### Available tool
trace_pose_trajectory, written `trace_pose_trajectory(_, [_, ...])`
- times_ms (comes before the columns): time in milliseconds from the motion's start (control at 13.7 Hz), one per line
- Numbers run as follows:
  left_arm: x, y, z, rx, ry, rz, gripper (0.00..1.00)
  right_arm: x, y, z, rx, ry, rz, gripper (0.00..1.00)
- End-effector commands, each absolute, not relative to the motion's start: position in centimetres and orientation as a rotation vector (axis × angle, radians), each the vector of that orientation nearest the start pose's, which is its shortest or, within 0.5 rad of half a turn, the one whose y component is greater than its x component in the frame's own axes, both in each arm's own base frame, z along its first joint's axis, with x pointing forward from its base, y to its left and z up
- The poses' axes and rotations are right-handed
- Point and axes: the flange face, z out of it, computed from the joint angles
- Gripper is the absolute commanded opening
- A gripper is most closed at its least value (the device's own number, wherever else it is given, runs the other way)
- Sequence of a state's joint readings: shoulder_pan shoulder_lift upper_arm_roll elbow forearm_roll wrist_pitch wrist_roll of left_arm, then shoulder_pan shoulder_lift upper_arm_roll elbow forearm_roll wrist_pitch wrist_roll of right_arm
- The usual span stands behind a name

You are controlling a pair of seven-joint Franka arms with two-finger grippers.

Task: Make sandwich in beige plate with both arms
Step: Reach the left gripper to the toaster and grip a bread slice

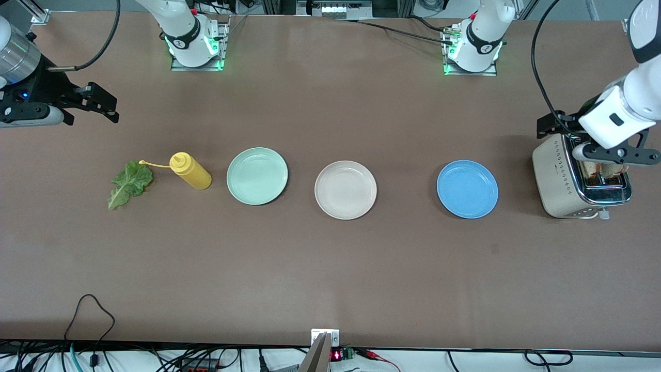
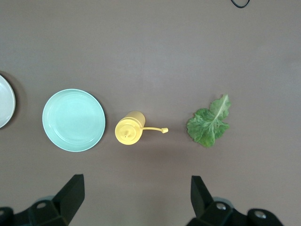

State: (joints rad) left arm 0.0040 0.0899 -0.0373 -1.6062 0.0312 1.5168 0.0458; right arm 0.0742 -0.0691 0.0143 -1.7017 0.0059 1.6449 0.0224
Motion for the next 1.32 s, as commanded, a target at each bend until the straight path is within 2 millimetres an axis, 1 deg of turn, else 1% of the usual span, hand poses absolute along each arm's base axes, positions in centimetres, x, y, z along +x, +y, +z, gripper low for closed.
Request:
trace_pose_trajectory(0, [57.6, 3.9, 54.7, -3.06, 0.069, 0.321, 1.0, 53.6, 5.0, 60.5, -3.142, -0.113, -0.003, 1.0])
trace_pose_trajectory(73, [57.4, 5.0, 54.0, -3.011, 0.061, 0.343, 1.0, 53.6, 5.0, 60.5, -3.142, -0.113, -0.005, 1.0])
trace_pose_trajectory(146, [57.2, 7.0, 53.4, -2.963, 0.028, 0.353, 1.0, 53.6, 5.0, 60.5, -3.142, -0.111, -0.005, 1.0])
trace_pose_trajectory(219, [57.2, 8.9, 52.9, -2.957, -0.008, 0.34, 1.0, 53.6, 5.0, 60.5, -3.142, -0.109, -0.003, 1.0])
trace_pose_trajectory(292, [56.9, 10.6, 51.8, -2.959, -0.042, 0.333, 1.0, 53.6, 5.0, 60.5, -3.142, -0.109, -0.005, 1.0])
trace_pose_trajectory(365, [56.8, 11.5, 50.6, -2.961, -0.056, 0.321, 1.0, 53.6, 5.0, 60.5, -3.142, -0.113, -0.003, 1.0])
trace_pose_trajectory(438, [56.7, 13.0, 49.4, -2.966, -0.058, 0.291, 1.0, 53.6, 5.0, 60.5, -3.142, -0.113, -0.005, 1.0])
trace_pose_trajectory(511, [56.4, 14.1, 47.8, -2.971, -0.04, 0.265, 1.0, 53.6, 5.0, 60.5, -3.142, -0.109, -0.003, 1.0])
trace_pose_trajectory(658, [55.5, 14.7, 45.1, -2.977, -0.038, 0.198, 1.0, 53.7, 5.0, 60.4, -3.142, -0.109, -0.003, 1.0])
trace_pose_trajectory(804, [54.4, 14.9, 42.4, -2.979, -0.025, 0.133, 1.0, 53.9, 5.0, 60.1, -3.142, -0.109, 0.007, 1.0])
trace_pose_trajectory(877, [53.9, 15.4, 41.3, -2.981, -0.03, 0.109, 1.0, 53.9, 4.9, 60.0, -3.143, -0.106, 0.009, 1.0])
trace_pose_trajectory(1096, [52.8, 16.3, 39.0, -2.986, 0.001, 0.069, 1.0, 53.8, 4.9, 60.1, -3.143, -0.106, 0.009, 1.0])
trace_pose_trajectory(1169, [52.3, 16.5, 38.5, -2.987, -0.004, 0.06, 0.97, 53.8, 4.9, 60.0, -3.143, -0.106, 0.012, 1.0])
trace_pose_trajectory(1242, [51.8, 16.5, 37.8, -2.99, -0.003, 0.071, 0.86, 53.8, 4.9, 60.0, -3.143, -0.109, 0.012, 1.0])
